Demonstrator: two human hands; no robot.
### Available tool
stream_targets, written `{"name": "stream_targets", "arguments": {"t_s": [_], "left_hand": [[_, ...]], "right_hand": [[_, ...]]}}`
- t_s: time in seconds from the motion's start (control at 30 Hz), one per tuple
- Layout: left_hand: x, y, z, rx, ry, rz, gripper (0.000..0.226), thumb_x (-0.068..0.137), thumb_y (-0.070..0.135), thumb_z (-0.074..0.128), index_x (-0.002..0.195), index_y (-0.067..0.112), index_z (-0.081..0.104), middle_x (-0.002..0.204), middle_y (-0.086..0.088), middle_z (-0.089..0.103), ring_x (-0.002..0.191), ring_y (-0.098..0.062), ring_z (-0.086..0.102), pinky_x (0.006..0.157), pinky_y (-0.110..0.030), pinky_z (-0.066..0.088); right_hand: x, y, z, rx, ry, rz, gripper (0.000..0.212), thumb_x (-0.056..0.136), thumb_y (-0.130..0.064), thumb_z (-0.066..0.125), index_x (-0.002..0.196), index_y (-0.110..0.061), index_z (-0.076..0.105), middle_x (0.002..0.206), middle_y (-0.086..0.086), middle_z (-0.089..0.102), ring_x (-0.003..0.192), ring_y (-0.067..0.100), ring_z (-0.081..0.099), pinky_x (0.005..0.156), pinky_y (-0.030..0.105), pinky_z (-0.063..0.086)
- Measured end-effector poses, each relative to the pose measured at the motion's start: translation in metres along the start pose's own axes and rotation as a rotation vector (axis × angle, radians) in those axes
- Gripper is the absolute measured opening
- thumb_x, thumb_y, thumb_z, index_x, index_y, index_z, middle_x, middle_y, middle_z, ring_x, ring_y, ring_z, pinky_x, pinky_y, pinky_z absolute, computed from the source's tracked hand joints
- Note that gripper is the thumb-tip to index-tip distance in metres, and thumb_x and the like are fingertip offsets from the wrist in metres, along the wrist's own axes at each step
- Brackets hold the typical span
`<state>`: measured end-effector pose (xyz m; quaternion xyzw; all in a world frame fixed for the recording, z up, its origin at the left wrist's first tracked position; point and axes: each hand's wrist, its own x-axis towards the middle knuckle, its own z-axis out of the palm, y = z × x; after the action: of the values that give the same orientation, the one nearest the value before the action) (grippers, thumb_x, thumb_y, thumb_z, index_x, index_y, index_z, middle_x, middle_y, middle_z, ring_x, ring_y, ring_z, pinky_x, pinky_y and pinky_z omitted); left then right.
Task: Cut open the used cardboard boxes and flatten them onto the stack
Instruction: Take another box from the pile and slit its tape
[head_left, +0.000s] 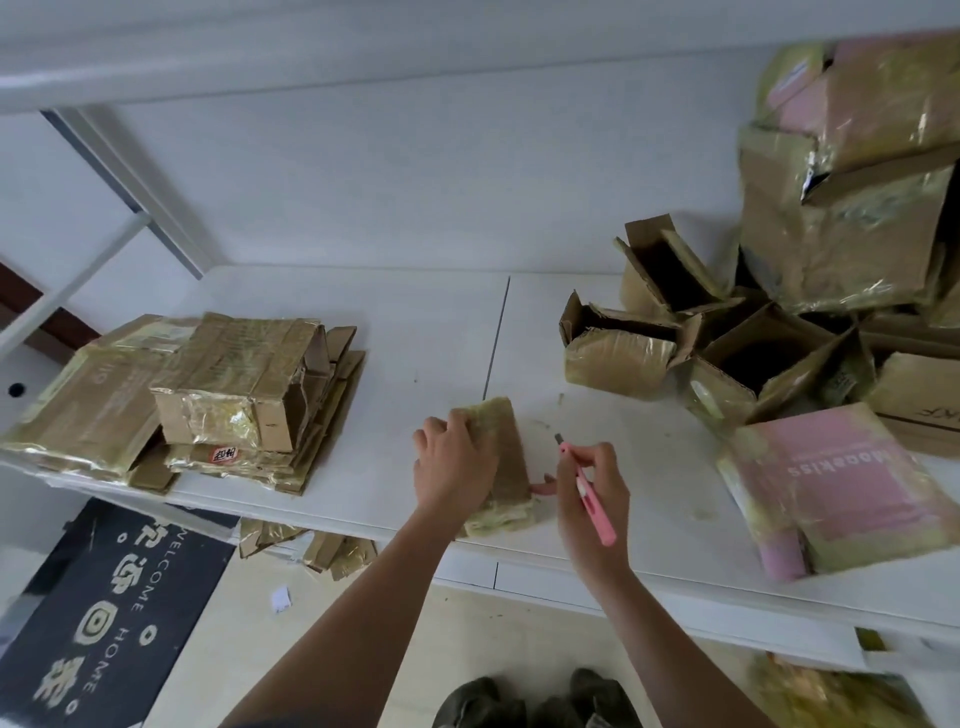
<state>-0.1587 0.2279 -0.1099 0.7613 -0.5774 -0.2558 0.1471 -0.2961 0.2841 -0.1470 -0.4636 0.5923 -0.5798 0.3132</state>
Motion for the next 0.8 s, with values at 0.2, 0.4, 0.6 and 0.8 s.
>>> {"name": "stream_targets", "arguments": {"t_s": [0.2,0.4,0.6,0.8], "left_hand": [[0.001,0.014,0.004,0.181,-0.206,0.125,0.097,0.072,0.036,0.078,0.148,0.018,0.020,0.147,-0.004,0.026,0.135,-0.028,0.027,0.111,-0.047,0.030],[0.014,0.007,-0.013,0.236,-0.545,0.313,0.100,0.079,0.012,0.073,0.154,0.040,0.014,0.164,0.004,-0.002,0.150,-0.025,-0.004,0.117,-0.051,-0.008],[0.011,-0.009,-0.014,0.101,-0.547,0.406,0.088,0.083,0.011,0.070,0.151,0.040,0.023,0.163,0.007,0.001,0.150,-0.017,-0.009,0.116,-0.042,-0.018],[0.012,-0.012,-0.014,-0.017,-0.497,0.385,0.079,0.080,0.025,0.076,0.145,0.043,0.035,0.159,0.012,0.015,0.144,-0.016,0.012,0.120,-0.045,-0.004]], "right_hand": [[0.022,-0.001,-0.018,0.044,0.026,-0.003,0.007,0.099,-0.006,0.053,0.095,0.000,0.053,0.080,0.007,0.065,0.068,0.018,0.068,0.059,0.026,0.053],[0.042,0.002,-0.025,0.210,-0.068,0.096,0.011,0.098,-0.003,0.056,0.088,0.002,0.054,0.075,0.016,0.061,0.073,0.025,0.062,0.071,0.036,0.055],[0.054,0.012,-0.018,0.277,-0.167,0.238,0.015,0.097,-0.004,0.056,0.086,0.006,0.052,0.071,0.008,0.061,0.072,0.020,0.060,0.075,0.039,0.054],[0.065,0.020,-0.018,0.265,-0.252,0.284,0.014,0.096,-0.006,0.057,0.085,0.002,0.056,0.071,0.002,0.065,0.071,0.012,0.064,0.070,0.025,0.056]]}}
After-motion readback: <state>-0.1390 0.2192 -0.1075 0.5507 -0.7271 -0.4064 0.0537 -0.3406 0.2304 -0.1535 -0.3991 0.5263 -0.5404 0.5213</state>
